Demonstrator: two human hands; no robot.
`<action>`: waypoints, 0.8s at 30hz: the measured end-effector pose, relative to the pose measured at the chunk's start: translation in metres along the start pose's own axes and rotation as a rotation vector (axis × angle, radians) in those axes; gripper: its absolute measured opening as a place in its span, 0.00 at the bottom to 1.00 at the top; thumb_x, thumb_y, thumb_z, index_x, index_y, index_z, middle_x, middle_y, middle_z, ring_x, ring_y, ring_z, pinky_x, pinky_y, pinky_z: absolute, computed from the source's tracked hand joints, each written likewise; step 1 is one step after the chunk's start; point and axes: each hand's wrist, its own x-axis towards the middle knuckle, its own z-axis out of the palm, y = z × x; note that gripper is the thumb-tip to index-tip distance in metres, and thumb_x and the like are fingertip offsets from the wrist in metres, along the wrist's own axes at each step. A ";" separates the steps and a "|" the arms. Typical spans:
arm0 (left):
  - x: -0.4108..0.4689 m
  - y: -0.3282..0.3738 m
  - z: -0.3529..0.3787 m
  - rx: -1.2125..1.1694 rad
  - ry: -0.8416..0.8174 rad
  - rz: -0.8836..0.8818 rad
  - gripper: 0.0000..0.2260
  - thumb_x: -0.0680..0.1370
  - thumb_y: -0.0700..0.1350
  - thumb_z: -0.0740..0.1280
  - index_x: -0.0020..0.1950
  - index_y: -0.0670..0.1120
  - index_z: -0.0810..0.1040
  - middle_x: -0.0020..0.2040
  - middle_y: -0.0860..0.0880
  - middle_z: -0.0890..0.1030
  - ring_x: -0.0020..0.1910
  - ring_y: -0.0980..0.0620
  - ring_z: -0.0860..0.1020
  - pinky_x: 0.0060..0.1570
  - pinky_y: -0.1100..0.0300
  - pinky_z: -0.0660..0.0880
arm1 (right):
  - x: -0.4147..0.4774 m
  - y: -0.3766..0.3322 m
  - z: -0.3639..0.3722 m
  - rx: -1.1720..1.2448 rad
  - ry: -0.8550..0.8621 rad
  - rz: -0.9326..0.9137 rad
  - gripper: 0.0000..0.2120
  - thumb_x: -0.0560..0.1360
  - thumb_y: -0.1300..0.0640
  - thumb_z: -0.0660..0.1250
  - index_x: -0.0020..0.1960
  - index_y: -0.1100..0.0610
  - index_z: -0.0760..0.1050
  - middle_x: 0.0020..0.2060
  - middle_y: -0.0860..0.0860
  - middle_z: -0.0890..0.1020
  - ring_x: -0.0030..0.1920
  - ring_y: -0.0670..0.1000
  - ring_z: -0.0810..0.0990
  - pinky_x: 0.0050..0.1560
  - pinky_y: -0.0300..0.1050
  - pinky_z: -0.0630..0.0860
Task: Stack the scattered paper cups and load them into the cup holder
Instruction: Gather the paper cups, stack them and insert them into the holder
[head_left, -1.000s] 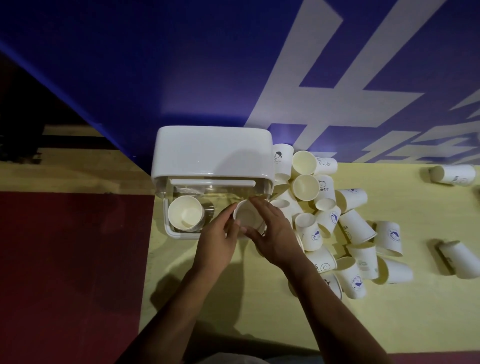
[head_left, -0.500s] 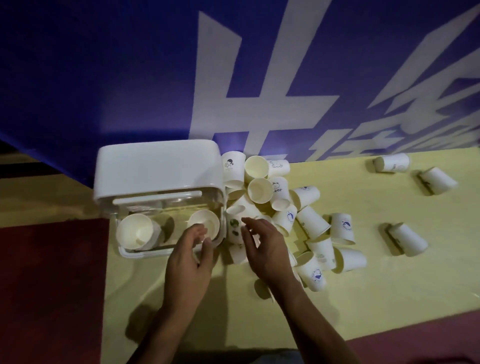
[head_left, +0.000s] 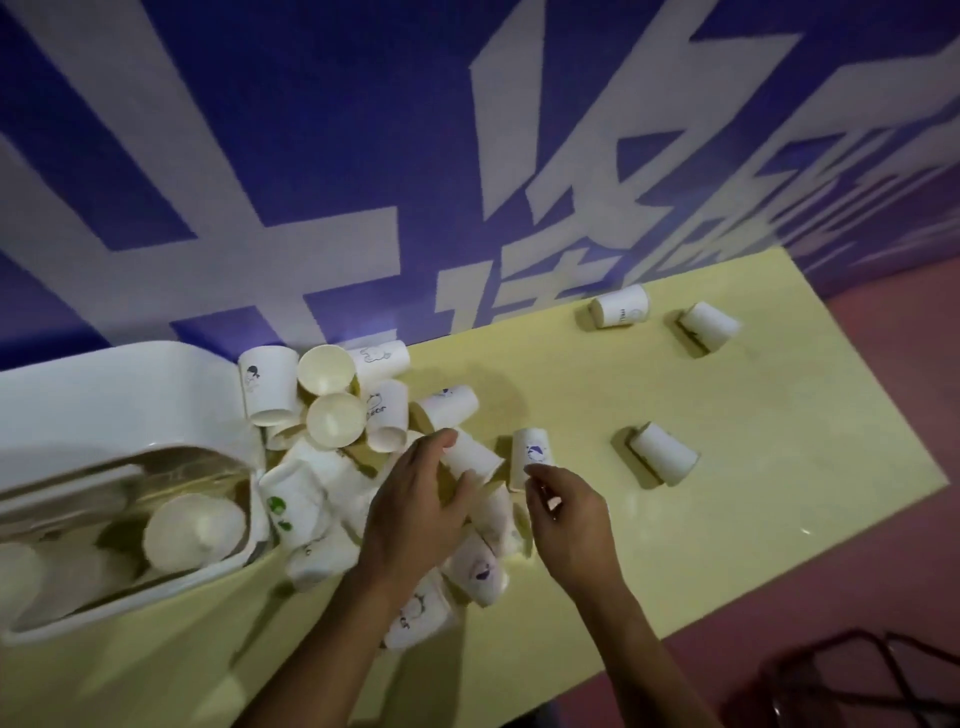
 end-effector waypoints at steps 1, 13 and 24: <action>0.010 0.008 0.016 0.041 -0.045 -0.012 0.23 0.78 0.58 0.66 0.71 0.53 0.71 0.66 0.55 0.78 0.64 0.55 0.75 0.57 0.57 0.77 | 0.005 0.012 -0.010 0.001 -0.001 0.012 0.10 0.79 0.61 0.68 0.58 0.54 0.83 0.46 0.43 0.84 0.44 0.40 0.79 0.46 0.34 0.75; 0.068 0.041 0.170 0.696 -0.299 -0.136 0.38 0.73 0.66 0.69 0.78 0.52 0.61 0.64 0.48 0.77 0.62 0.46 0.75 0.61 0.50 0.67 | 0.076 0.124 -0.106 0.011 -0.009 0.062 0.08 0.80 0.62 0.64 0.48 0.54 0.81 0.36 0.45 0.79 0.36 0.48 0.77 0.39 0.46 0.76; 0.123 0.093 0.203 0.240 -0.155 -0.197 0.27 0.67 0.41 0.76 0.65 0.43 0.74 0.58 0.44 0.77 0.56 0.40 0.74 0.56 0.50 0.72 | 0.196 0.194 -0.176 -0.031 0.199 0.242 0.24 0.76 0.52 0.74 0.69 0.60 0.74 0.58 0.54 0.79 0.52 0.55 0.80 0.51 0.46 0.74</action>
